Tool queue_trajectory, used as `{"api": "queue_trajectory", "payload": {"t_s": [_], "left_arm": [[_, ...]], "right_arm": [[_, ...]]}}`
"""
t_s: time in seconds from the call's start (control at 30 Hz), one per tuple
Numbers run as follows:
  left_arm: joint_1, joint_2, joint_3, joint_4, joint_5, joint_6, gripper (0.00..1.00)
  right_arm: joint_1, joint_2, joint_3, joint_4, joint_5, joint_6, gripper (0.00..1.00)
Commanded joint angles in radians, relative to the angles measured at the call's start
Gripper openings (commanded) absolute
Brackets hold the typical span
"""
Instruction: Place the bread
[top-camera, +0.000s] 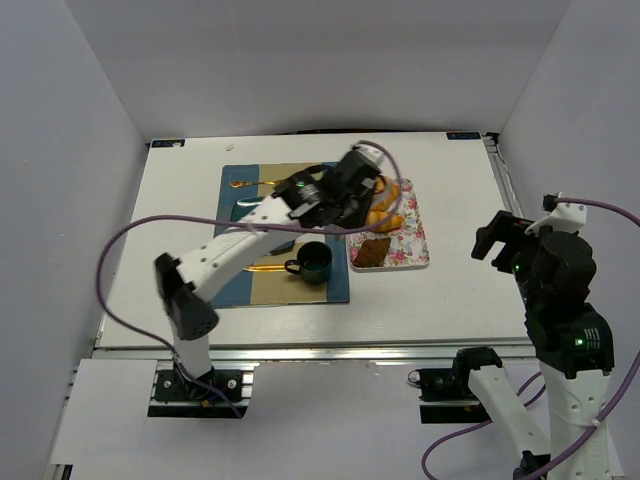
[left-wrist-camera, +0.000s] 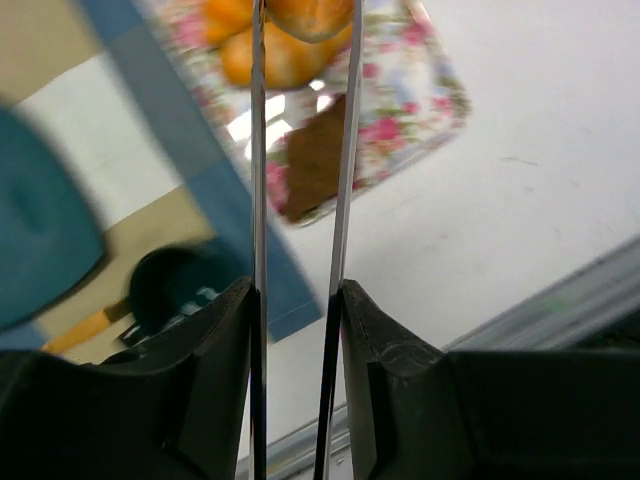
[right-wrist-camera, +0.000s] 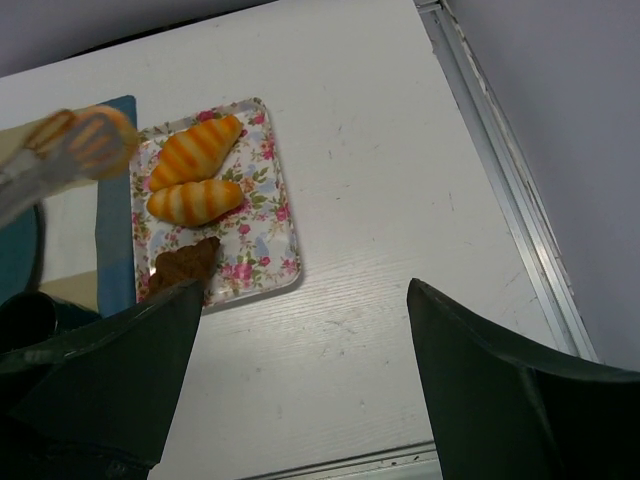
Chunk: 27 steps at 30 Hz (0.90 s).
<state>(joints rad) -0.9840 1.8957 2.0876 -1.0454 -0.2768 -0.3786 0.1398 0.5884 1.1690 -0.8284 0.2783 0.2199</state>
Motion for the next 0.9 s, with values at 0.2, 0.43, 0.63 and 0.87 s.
{"api": "queue_trajectory", "payload": {"t_s": [0.2,0.43,0.63,0.87], "left_arm": [[0.306,-0.455,-0.461,0.124,-0.176,-0.149,0.43],[0.366,-0.44,-0.549,0.106,-0.133,-0.112,0.43],[0.378,-0.442,-0.666,0.171,-0.088,-0.161,0.44],[0.389,-0.419,-0.728,0.214,-0.076,-0.145,0.46]], "right_arm": [[0.003,0.033,-0.031,0.098,-0.071,-0.011,0.89],[0.003,0.041,-0.045,0.112,-0.08,-0.014,0.89],[0.003,0.039,-0.039,0.107,-0.074,-0.027,0.89],[0.003,0.036,-0.043,0.095,-0.073,-0.033,0.89]]}}
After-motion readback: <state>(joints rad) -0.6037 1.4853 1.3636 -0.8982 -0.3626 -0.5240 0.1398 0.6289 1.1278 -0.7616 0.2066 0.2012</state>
